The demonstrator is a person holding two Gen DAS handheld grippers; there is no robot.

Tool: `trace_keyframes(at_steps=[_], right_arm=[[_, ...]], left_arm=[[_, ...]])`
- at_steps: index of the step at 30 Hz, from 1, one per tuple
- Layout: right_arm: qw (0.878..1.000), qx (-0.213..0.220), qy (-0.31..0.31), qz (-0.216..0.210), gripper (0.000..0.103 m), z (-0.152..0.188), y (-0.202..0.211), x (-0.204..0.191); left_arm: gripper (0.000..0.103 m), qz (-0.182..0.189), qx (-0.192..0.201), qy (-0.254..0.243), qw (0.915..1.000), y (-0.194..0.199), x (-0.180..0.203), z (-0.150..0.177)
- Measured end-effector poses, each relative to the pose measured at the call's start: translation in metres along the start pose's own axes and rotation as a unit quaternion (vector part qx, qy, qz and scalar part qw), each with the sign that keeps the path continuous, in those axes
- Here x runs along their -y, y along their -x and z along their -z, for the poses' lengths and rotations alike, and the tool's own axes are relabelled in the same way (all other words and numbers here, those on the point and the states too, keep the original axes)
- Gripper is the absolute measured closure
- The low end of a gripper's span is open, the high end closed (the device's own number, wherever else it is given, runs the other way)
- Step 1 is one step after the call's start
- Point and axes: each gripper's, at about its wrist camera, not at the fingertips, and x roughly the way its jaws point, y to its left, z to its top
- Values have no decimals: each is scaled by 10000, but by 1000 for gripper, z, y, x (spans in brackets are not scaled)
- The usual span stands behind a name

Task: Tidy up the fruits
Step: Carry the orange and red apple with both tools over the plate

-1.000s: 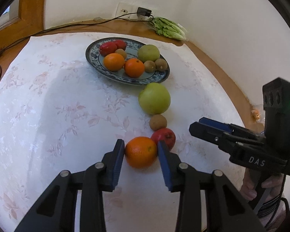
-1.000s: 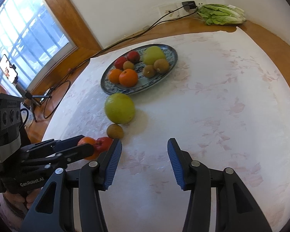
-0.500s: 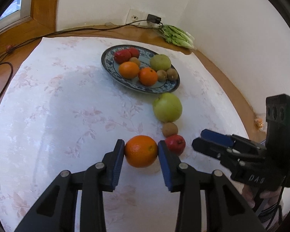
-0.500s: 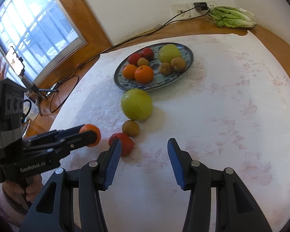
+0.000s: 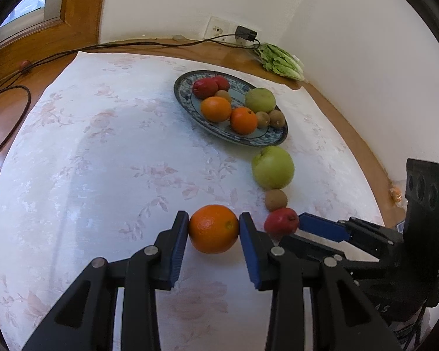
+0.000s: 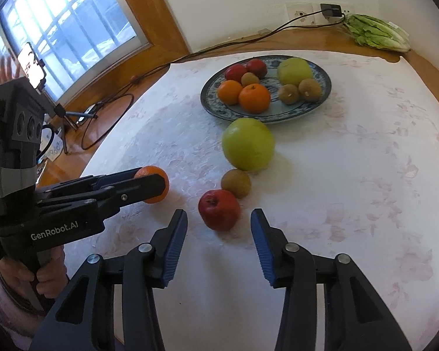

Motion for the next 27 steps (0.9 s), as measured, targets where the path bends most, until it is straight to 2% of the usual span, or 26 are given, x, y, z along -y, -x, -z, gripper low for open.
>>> trace_keyframes(at_steps=[15,27], right_arm=[[9996,-78,54,258,70,-4,-13,-7],[10000,32,77,47,70,-3,-3,-5]], left_arm=[[66,39,42,83,9999,5,-10,-1],[66,-65,115,-1,9999,14,-4,-6]])
